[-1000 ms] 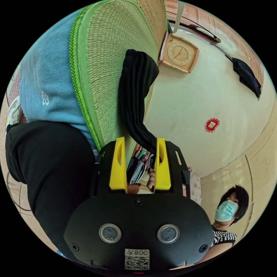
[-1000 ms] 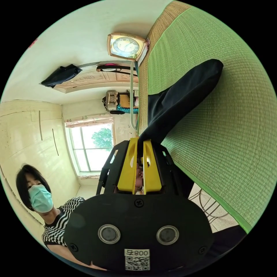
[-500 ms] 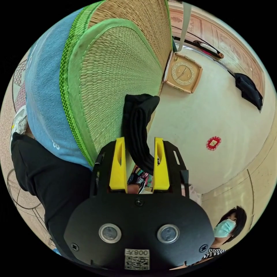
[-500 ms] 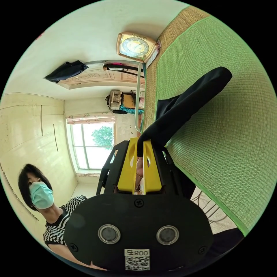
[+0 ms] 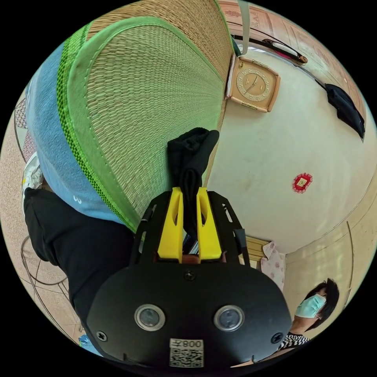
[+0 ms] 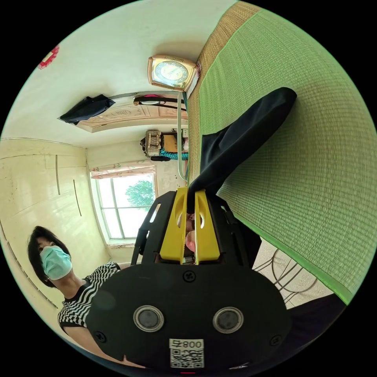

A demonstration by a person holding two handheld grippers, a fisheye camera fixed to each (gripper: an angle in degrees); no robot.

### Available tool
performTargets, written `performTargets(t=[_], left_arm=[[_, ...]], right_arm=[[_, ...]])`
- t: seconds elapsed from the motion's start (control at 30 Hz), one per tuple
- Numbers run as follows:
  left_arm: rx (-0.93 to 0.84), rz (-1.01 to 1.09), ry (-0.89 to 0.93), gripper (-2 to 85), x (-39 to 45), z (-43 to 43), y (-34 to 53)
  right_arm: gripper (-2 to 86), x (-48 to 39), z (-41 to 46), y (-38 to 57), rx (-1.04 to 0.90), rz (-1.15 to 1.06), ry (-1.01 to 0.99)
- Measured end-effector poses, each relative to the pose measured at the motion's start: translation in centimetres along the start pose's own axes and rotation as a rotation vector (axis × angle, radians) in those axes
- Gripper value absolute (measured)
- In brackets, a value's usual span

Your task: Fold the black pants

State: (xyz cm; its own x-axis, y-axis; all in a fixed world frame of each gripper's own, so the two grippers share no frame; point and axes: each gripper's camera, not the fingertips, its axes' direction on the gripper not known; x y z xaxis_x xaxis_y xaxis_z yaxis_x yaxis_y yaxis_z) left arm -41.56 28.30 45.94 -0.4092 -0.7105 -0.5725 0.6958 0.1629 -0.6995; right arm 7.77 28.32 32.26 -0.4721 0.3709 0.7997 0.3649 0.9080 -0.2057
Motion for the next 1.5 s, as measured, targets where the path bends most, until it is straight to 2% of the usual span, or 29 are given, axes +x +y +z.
performTargets(t=[0.5, 0.9, 1.2, 1.33, 1.5], left_arm=[[-0.068, 0.050, -0.013, 6.1, 2.1, 7.2, 6.8], [-0.161, 0.158, -0.022, 5.8, 6.2, 18.8, 12.9], [-0.291, 0.237, -0.066, 5.5, 10.2, 33.4, 17.0], [-0.390, 0.320, -0.093, 5.2, 13.7, 43.3, 19.0], [-0.508, 0.471, -0.007, 5.1, 20.2, 57.2, 22.5]], right_arm=[[1.6, 1.3, -7.4, 13.0, 0.047, 0.042, -0.059], [1.6, -0.8, -15.8, 23.9, 0.158, -0.029, -0.140], [1.5, -2.2, -24.5, 31.3, 0.322, -0.069, -0.206], [1.4, -4.1, -30.8, 33.6, 0.424, -0.113, -0.209], [1.5, -9.9, -40.9, 35.8, 0.563, -0.263, -0.142]])
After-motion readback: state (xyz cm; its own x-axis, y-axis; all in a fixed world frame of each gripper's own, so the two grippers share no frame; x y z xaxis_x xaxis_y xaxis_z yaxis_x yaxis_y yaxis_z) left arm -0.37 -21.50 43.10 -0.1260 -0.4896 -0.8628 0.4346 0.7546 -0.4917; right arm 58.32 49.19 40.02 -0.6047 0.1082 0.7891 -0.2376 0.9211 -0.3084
